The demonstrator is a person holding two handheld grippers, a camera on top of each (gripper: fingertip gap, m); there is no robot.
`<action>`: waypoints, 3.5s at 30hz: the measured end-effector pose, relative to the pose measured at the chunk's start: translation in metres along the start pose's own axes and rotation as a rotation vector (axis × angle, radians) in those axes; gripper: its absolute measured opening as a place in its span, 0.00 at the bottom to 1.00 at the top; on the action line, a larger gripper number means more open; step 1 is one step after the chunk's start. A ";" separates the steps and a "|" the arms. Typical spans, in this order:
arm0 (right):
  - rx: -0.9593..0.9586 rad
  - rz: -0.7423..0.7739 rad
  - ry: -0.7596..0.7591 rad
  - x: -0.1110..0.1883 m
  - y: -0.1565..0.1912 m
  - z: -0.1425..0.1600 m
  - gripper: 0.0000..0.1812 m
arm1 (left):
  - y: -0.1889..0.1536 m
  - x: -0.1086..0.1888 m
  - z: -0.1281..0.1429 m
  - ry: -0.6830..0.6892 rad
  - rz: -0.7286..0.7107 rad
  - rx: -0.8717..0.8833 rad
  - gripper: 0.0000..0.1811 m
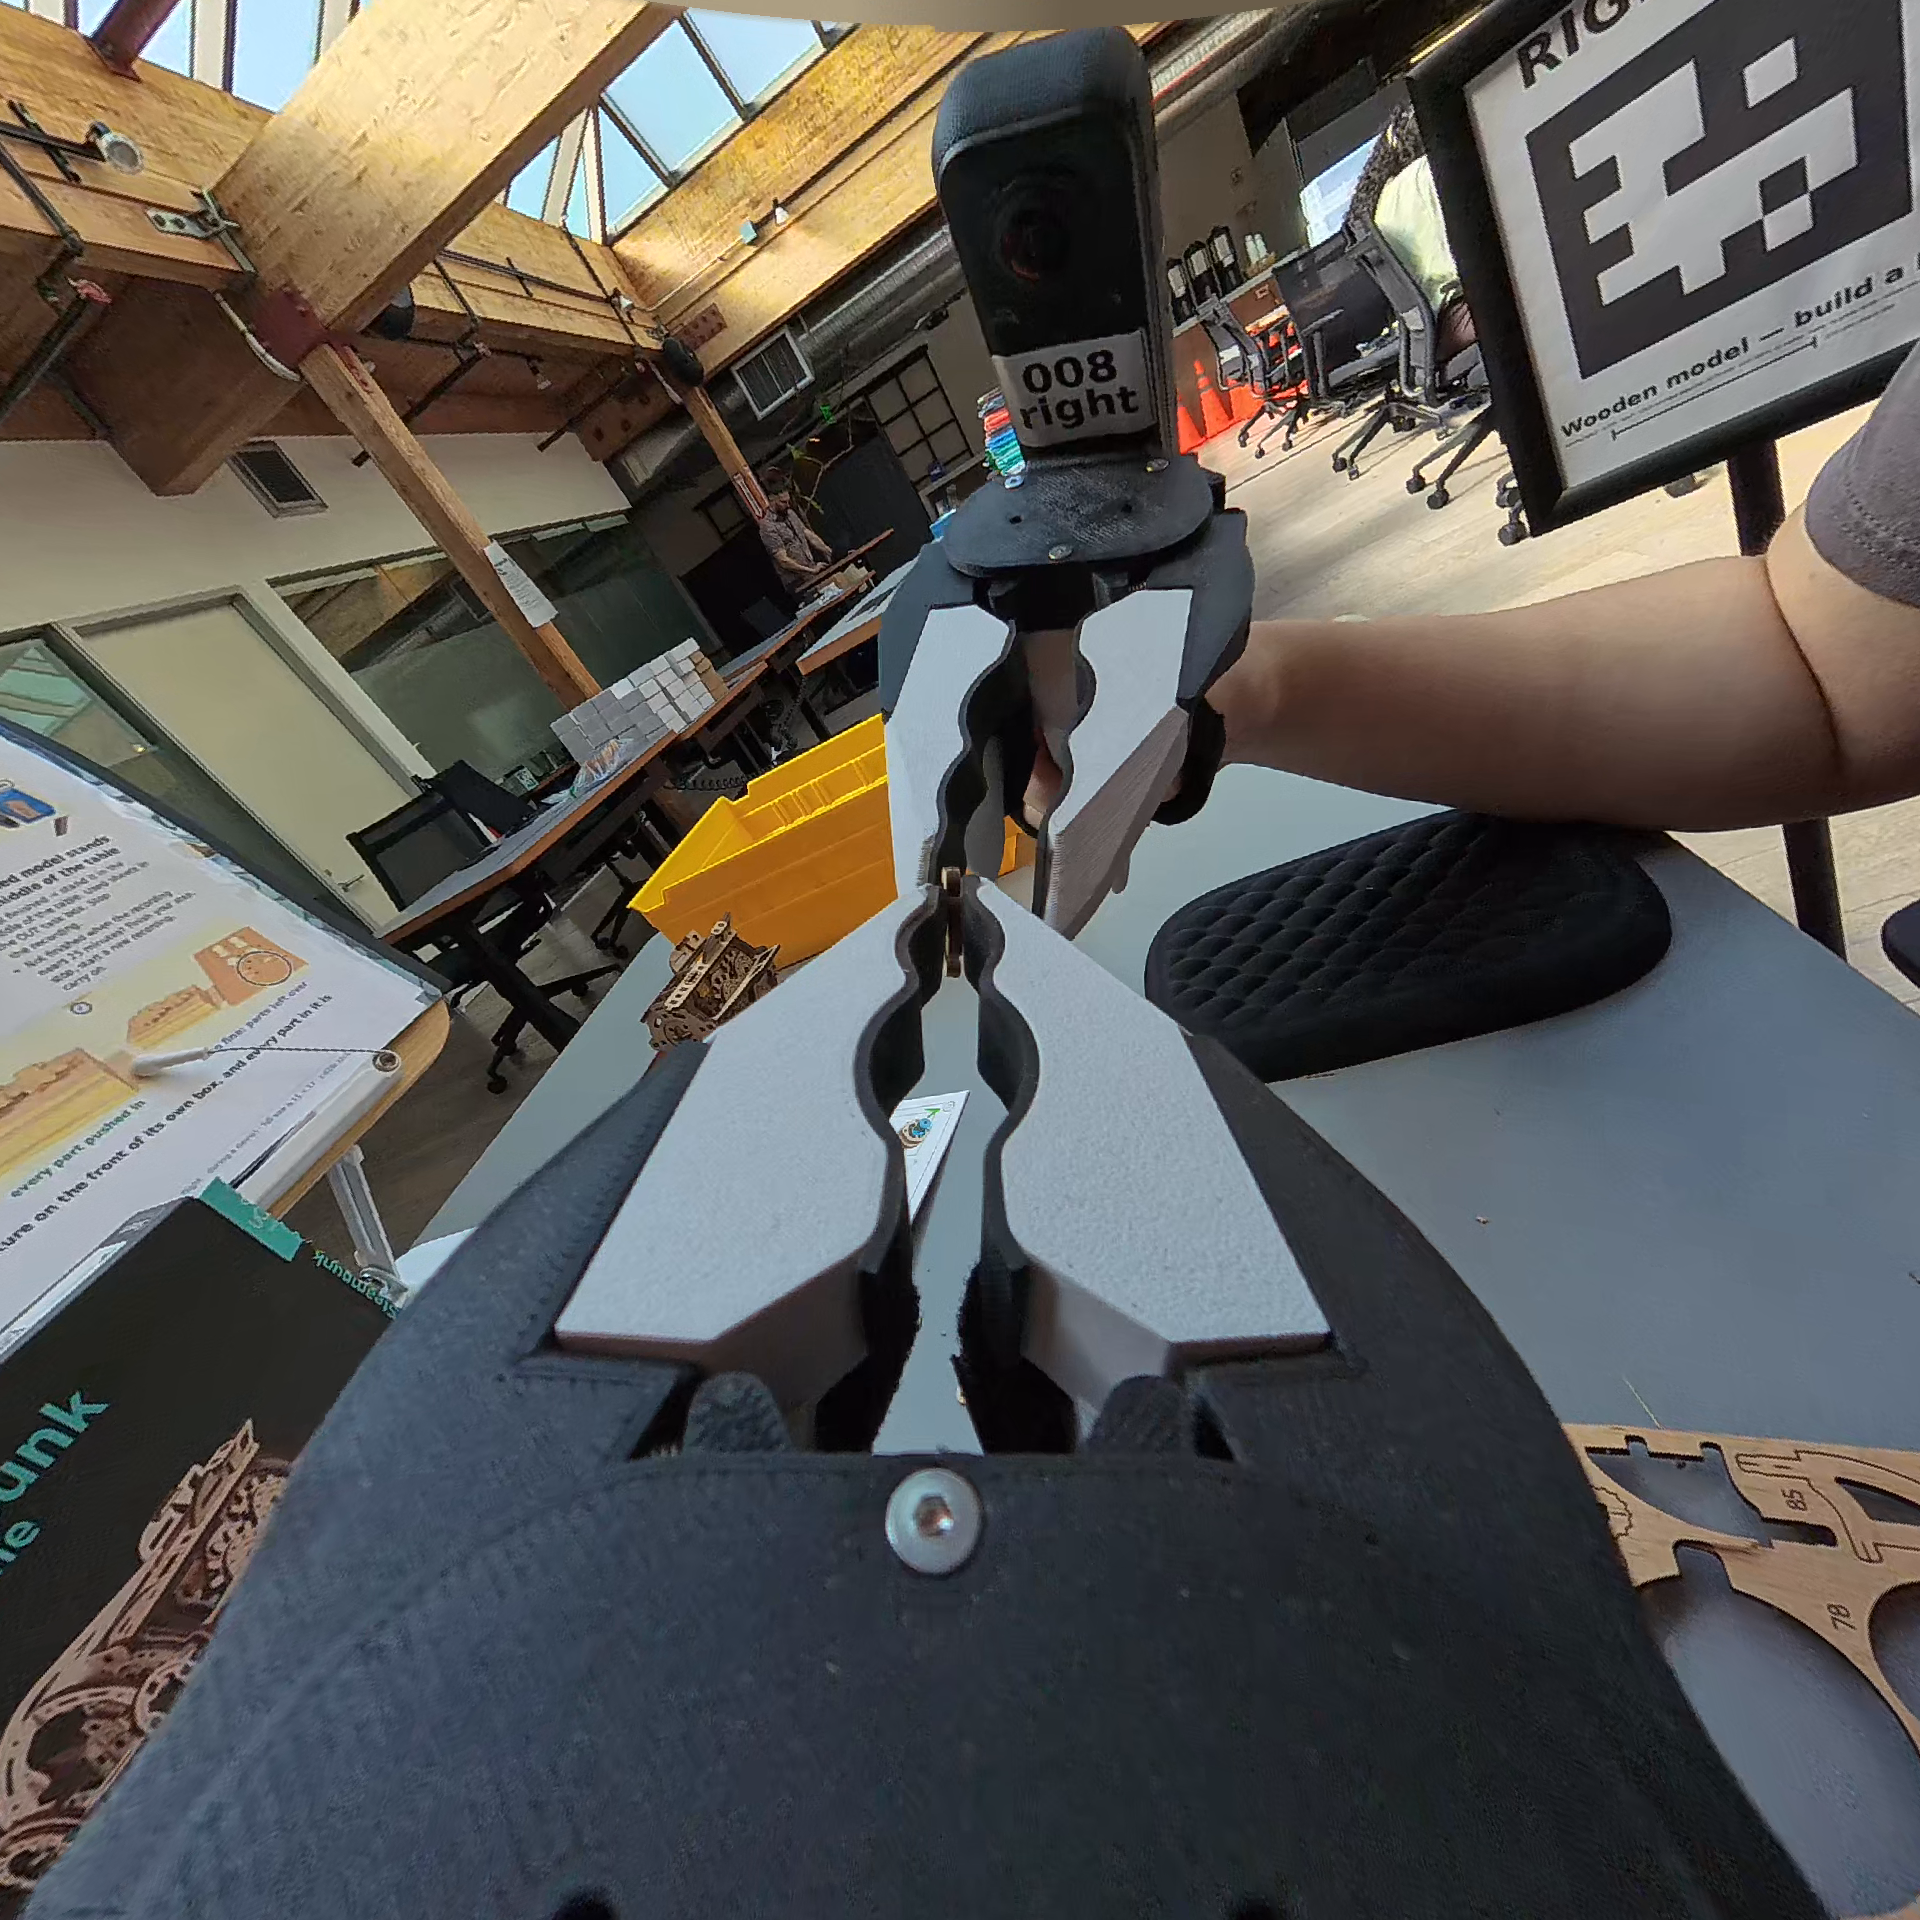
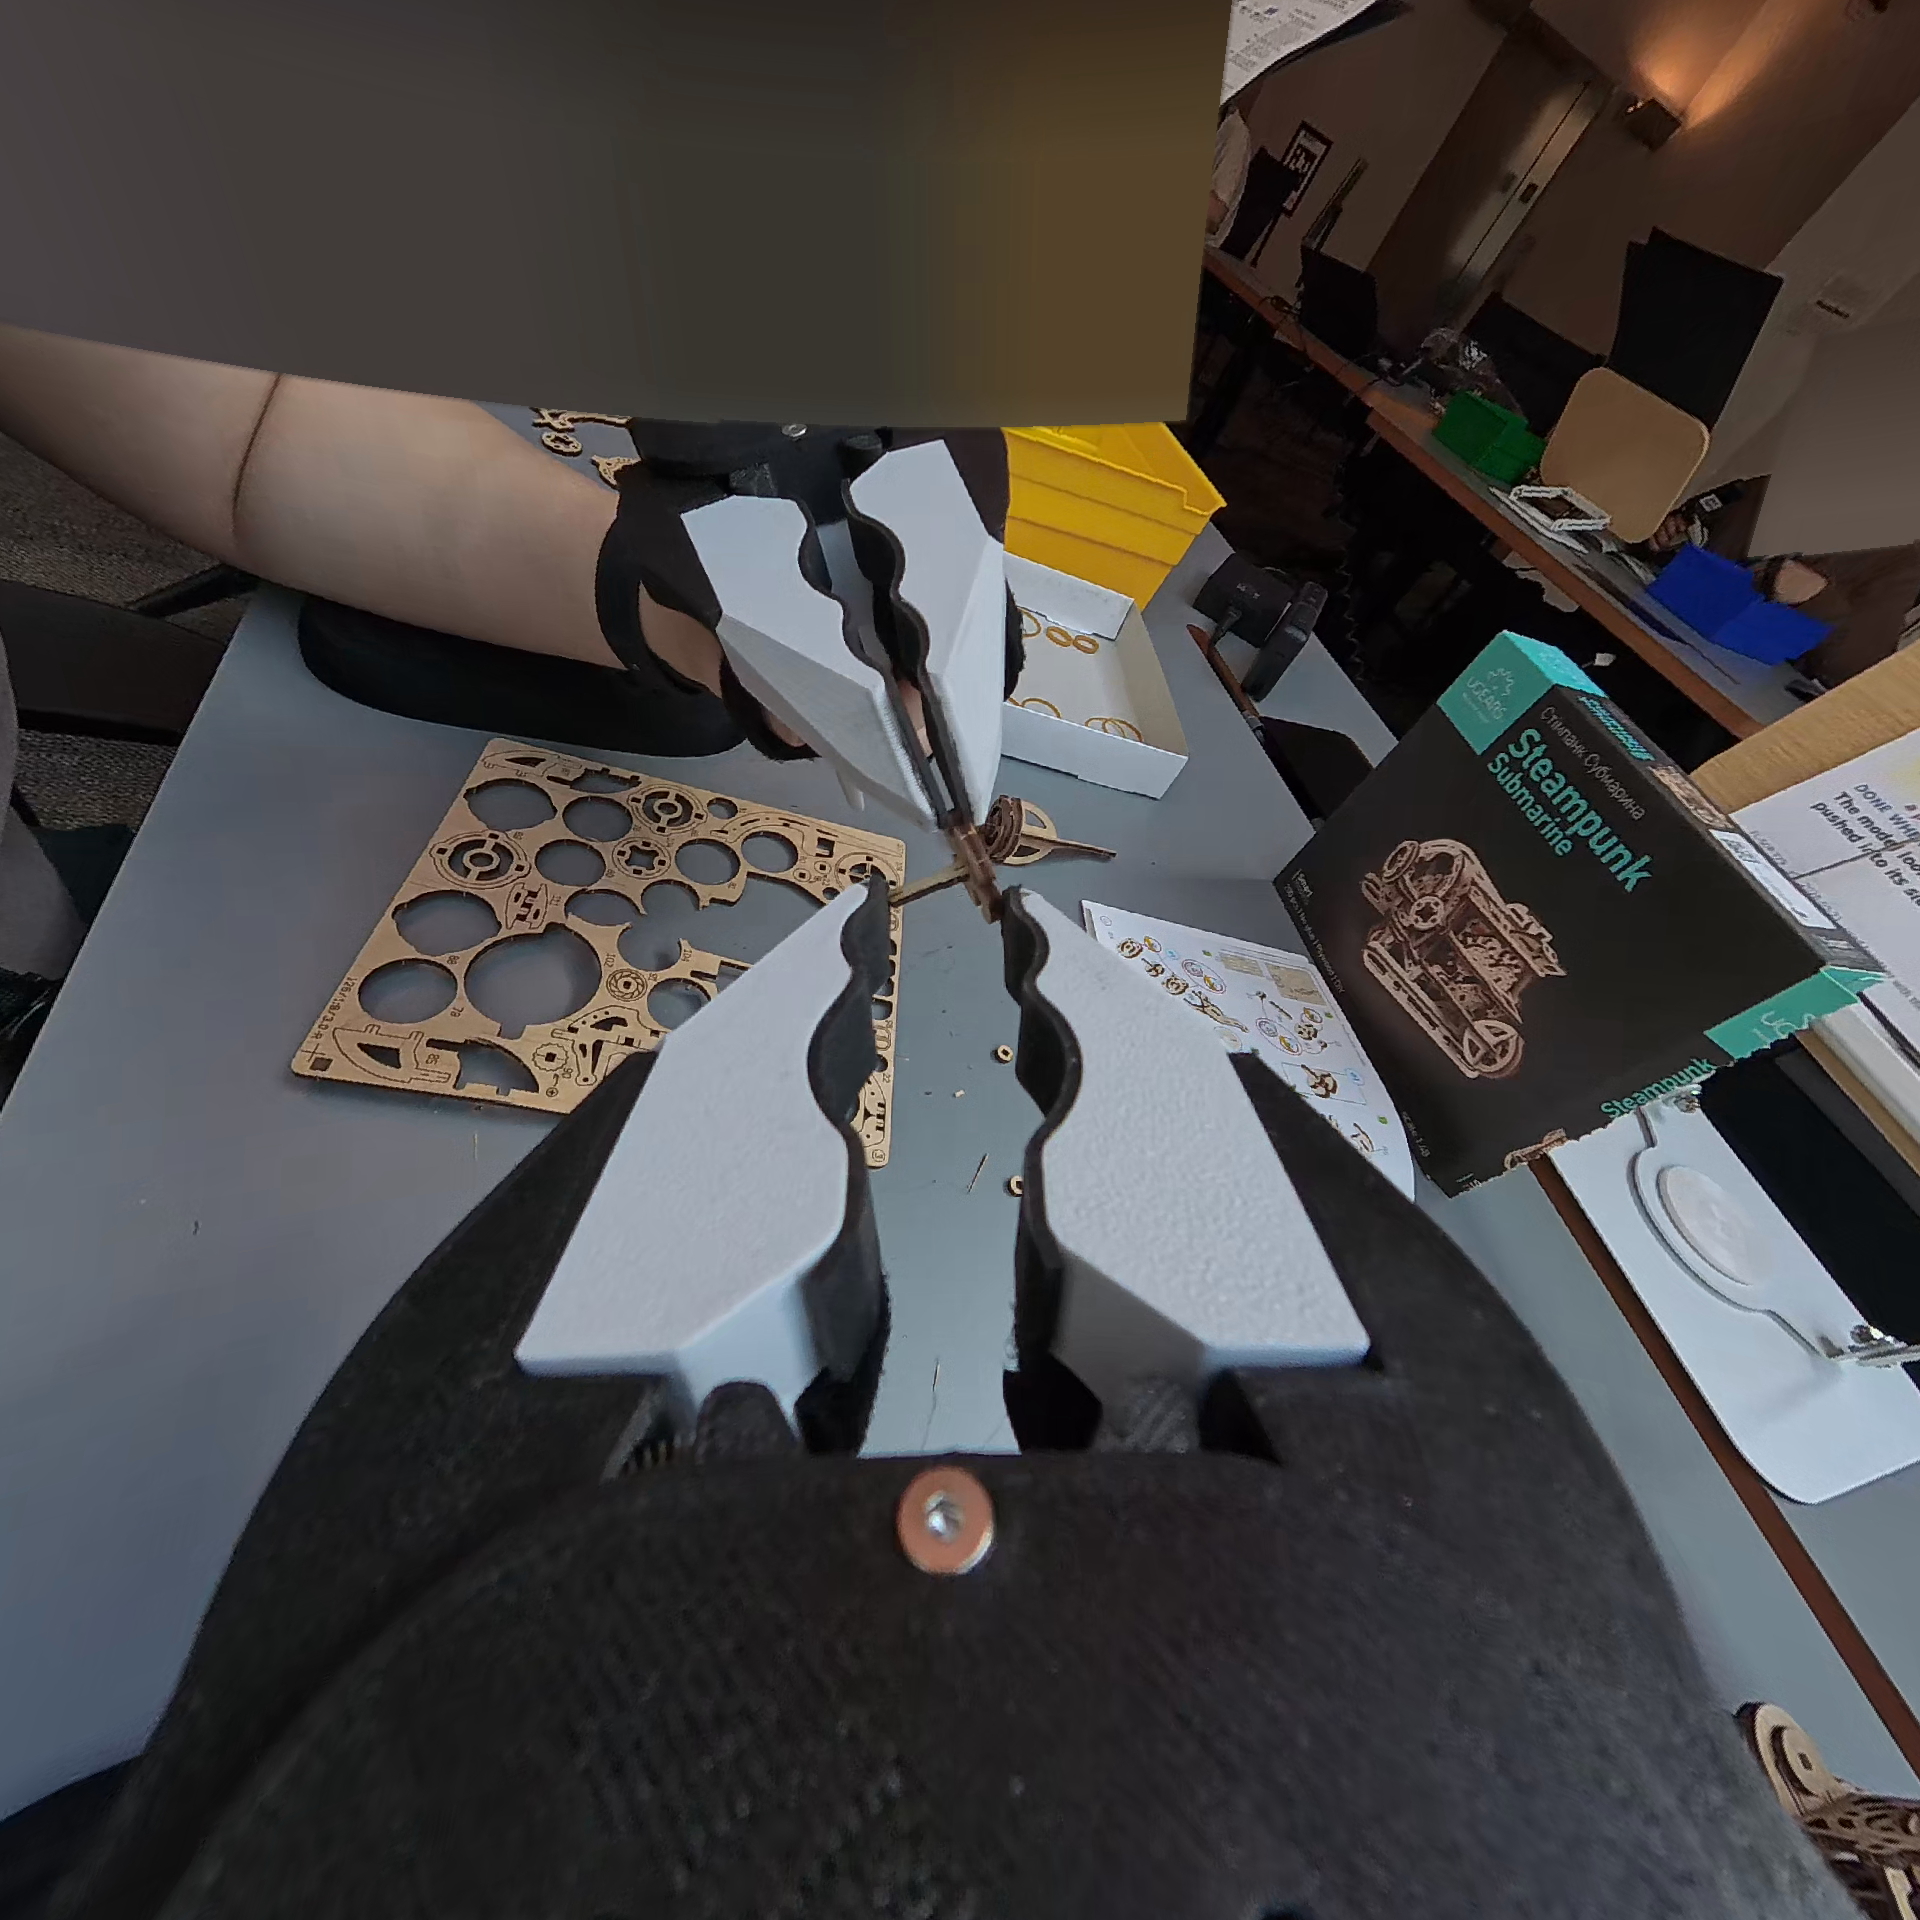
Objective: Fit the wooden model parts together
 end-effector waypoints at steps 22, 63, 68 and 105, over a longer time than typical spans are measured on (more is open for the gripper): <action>0.150 0.073 -0.012 0.000 0.005 0.005 0.11 | 0.003 0.005 0.002 -0.003 0.016 0.012 0.06; 0.314 0.067 0.035 -0.003 0.017 0.006 0.10 | -0.002 -0.001 0.009 0.128 0.078 -0.038 0.00; 0.299 0.051 0.027 -0.003 0.017 0.006 0.10 | -0.001 0.000 0.010 0.110 0.097 0.026 0.01; 0.259 0.094 -0.068 0.002 0.016 0.003 0.10 | -0.002 -0.001 -0.001 0.061 0.065 0.029 0.04</action>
Point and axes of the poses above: each gripper's, where its closed fingertips meet, x back along the fingers, z out of its underside, y = z × x across the jaws, the point moved 8 cm from there along x, back along the fingers, and after that the axes turned 10 degrees about -y, right-handed, at the moved point
